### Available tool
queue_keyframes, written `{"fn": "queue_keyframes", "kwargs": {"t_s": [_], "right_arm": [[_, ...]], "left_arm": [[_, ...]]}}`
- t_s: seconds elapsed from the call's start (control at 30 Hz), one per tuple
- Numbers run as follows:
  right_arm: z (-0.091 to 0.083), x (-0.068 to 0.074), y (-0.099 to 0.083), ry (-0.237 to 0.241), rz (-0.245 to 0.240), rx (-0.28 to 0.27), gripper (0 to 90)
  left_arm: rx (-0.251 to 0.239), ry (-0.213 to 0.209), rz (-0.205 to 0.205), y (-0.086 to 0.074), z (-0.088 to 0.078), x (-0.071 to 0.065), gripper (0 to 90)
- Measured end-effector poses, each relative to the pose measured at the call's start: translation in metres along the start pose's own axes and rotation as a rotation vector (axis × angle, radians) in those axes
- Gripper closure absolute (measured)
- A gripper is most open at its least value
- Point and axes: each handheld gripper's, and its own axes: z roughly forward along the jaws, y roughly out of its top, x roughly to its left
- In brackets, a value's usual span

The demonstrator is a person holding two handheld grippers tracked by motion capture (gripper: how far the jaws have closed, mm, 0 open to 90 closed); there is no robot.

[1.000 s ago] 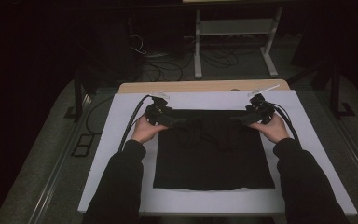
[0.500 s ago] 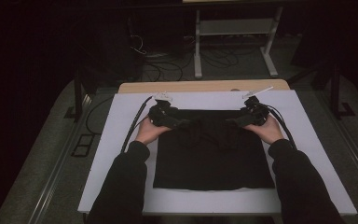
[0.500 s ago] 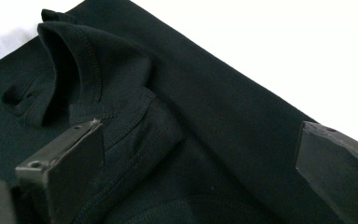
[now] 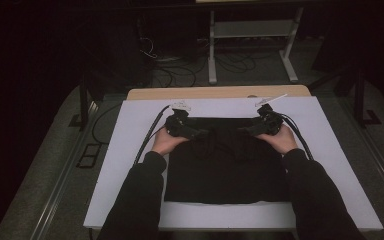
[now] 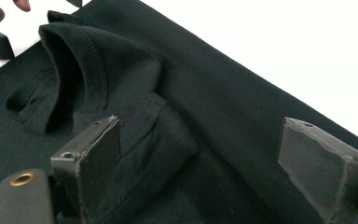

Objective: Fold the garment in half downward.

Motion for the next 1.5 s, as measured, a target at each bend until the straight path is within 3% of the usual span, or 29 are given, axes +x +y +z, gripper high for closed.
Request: {"fn": "queue_keyframes", "kwargs": {"t_s": [0.2, 0.37, 0.57, 0.7, 0.83, 0.93, 1.03, 1.17, 1.5], "right_arm": [[0.012, 0.004, 0.007, 0.027, 0.018, 0.018, 16.8], [0.018, 0.006, 0.008, 0.037, 0.016, 0.032, 22.1], [0.023, 0.007, 0.009, 0.037, 0.020, 0.027, 29.0], [0.028, 0.008, 0.008, 0.020, 0.027, 0.035, 41.3], [0.029, 0.011, 0.008, 0.054, 0.024, 0.043, 67.0], [0.028, 0.013, 0.008, 0.048, 0.004, 0.050, 80.4], [0.023, 0.014, 0.009, 0.034, -0.003, 0.029, 86.1], [0.012, 0.016, 0.011, 0.072, 0.006, 0.007, 87.3], [-0.017, 0.023, 0.007, 0.094, -0.004, -0.038, 88.3]], "left_arm": [[0.015, -0.022, 0.024, 0.001, 0.006, -0.006, 16.9], [0.012, -0.011, 0.076, 0.003, 0.005, -0.011, 33.0], [0.049, 0.027, 0.124, 0.005, 0.011, -0.015, 53.8], [0.054, 0.043, 0.141, 0.005, 0.015, -0.017, 67.2], [0.064, 0.058, 0.147, 0.007, 0.018, -0.019, 81.3], [0.069, 0.056, 0.134, 0.008, 0.017, -0.020, 84.3], [0.069, 0.045, 0.114, 0.010, 0.013, -0.021, 84.5], [0.054, 0.056, 0.098, 0.012, 0.004, -0.023, 84.5], [0.050, 0.087, 0.088, 0.006, -0.017, -0.031, 84.5]]}}
